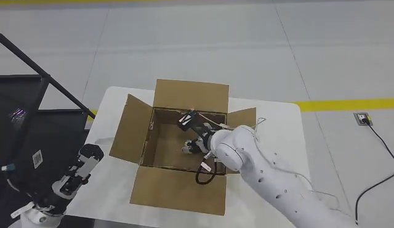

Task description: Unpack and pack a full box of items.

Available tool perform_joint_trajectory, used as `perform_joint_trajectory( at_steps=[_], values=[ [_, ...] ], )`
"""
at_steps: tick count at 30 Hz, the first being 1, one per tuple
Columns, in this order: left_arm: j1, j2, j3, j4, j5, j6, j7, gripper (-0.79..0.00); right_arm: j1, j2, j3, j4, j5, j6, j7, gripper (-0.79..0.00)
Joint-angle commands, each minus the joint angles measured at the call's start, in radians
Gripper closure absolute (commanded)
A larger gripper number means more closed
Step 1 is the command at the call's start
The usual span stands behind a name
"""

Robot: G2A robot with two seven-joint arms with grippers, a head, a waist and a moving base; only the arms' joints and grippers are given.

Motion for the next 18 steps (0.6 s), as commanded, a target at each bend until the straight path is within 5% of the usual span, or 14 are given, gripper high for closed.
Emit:
perform_joint_trajectory(
  at_steps=[1,10,11,13,18],
  values=[
    [-0.001,0.000,0.000,0.000,0.000,0.001,0.000,-0.785,0.018,-0.010,-0.014,0.057,0.005,0.007,-0.004,-0.785],
    [-0.001,0.000,0.000,0.000,0.000,0.001,0.000,-0.785,0.072,-0.057,-0.055,0.250,0.003,0.026,-0.064,-0.782],
    [-0.001,0.000,0.000,0.000,0.000,0.001,0.000,-0.785,0.078,-0.061,-0.061,0.268,-0.006,0.026,-0.062,-0.588],
    [-0.001,0.000,0.000,0.000,0.000,0.001,0.000,-0.785,0.083,-0.070,-0.073,0.293,-0.018,0.029,-0.062,-0.363],
    [-0.001,0.000,0.000,0.000,0.000,0.001,0.000,-0.785,0.088,-0.084,-0.080,0.324,-0.033,0.032,-0.065,0.000]
  ],
)
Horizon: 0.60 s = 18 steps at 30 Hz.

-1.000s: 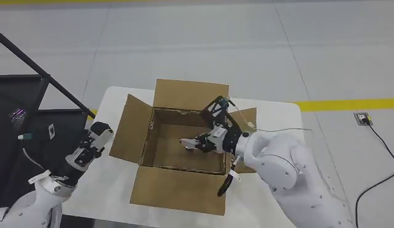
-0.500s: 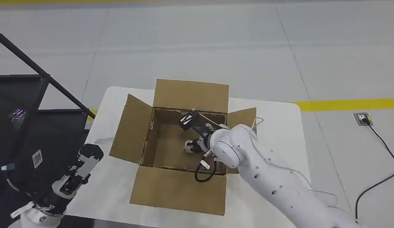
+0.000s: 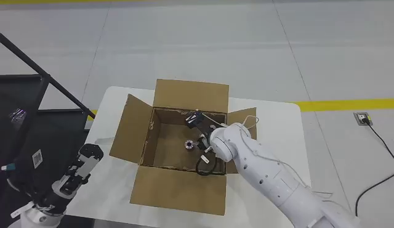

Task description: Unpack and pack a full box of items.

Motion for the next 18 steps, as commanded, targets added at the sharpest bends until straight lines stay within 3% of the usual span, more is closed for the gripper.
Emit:
perform_joint_trajectory(
  at_steps=[1,10,13,18],
  values=[
    [0.000,0.000,0.000,0.000,0.000,0.000,0.000,-0.785,-0.001,-0.003,0.003,0.002,0.000,-0.004,0.000,0.000],
    [0.000,0.000,0.000,0.000,0.000,0.000,0.000,-0.785,-0.062,0.022,0.082,-0.157,-0.039,0.015,0.031,0.000],
    [0.000,0.000,0.000,0.000,0.000,0.000,0.000,-0.785,-0.115,0.045,0.144,-0.303,-0.059,0.023,0.054,0.000],
    [0.000,0.000,0.000,0.000,0.000,0.000,0.000,-0.785,-0.244,0.093,0.295,-0.672,-0.135,0.053,0.114,0.000]
  ],
)
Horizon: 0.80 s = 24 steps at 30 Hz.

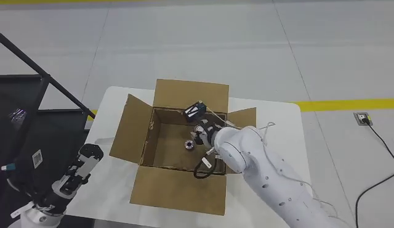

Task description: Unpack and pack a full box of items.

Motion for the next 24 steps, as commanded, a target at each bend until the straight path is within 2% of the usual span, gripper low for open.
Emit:
perform_joint_trajectory(
  at_steps=[1,5,10,16,24],
  values=[
    [0.000,0.000,0.000,0.000,0.000,0.000,0.000,-0.785,-0.057,0.019,0.076,-0.179,-0.057,0.014,0.016,0.000],
    [0.000,0.000,0.000,0.000,0.000,0.000,0.000,-0.785,-0.168,0.047,0.233,-0.415,-0.110,0.014,-0.015,0.000],
    [0.000,0.000,0.000,0.000,0.000,0.000,0.000,-0.785,-0.261,0.073,0.427,-0.508,-0.197,0.001,-0.017,0.000],
    [0.000,0.000,0.000,0.000,0.000,0.000,0.000,-0.785,-0.333,0.092,0.617,-0.381,-0.224,-0.008,0.006,0.000],
    [0.000,0.000,0.000,0.000,0.000,0.000,0.000,-0.785,-0.355,0.101,0.679,-0.110,-0.175,-0.033,0.024,0.000]
  ],
)
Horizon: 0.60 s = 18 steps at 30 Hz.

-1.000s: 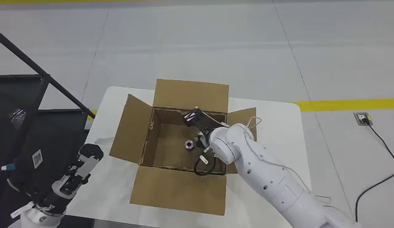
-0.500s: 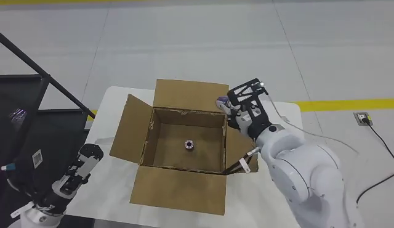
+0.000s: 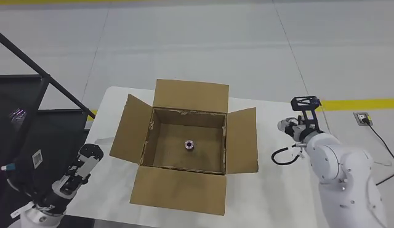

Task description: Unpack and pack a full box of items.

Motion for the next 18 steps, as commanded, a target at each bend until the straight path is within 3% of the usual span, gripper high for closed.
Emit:
perform_joint_trajectory(
  at_steps=[1,13,14,15,18],
  values=[
    [0.000,0.000,0.000,0.000,0.000,0.000,0.000,-0.785,0.001,0.002,0.004,0.058,0.016,-0.012,-0.001,0.000],
    [0.000,0.000,0.000,0.000,0.000,0.000,0.000,-0.785,-0.013,0.005,-0.022,0.171,0.024,-0.006,-0.009,0.000],
    [0.000,0.000,0.000,0.000,0.000,0.000,0.000,-0.785,-0.015,0.005,-0.023,0.175,0.034,-0.004,-0.012,-0.018],
    [0.000,0.000,0.000,0.000,0.000,0.000,0.000,-0.785,-0.017,0.005,-0.023,0.179,0.039,-0.003,-0.017,-0.120],
    [0.000,0.000,0.000,0.000,0.000,0.000,0.000,-0.785,-0.023,0.006,-0.021,0.190,0.049,-0.003,-0.029,-0.302]
  ],
)
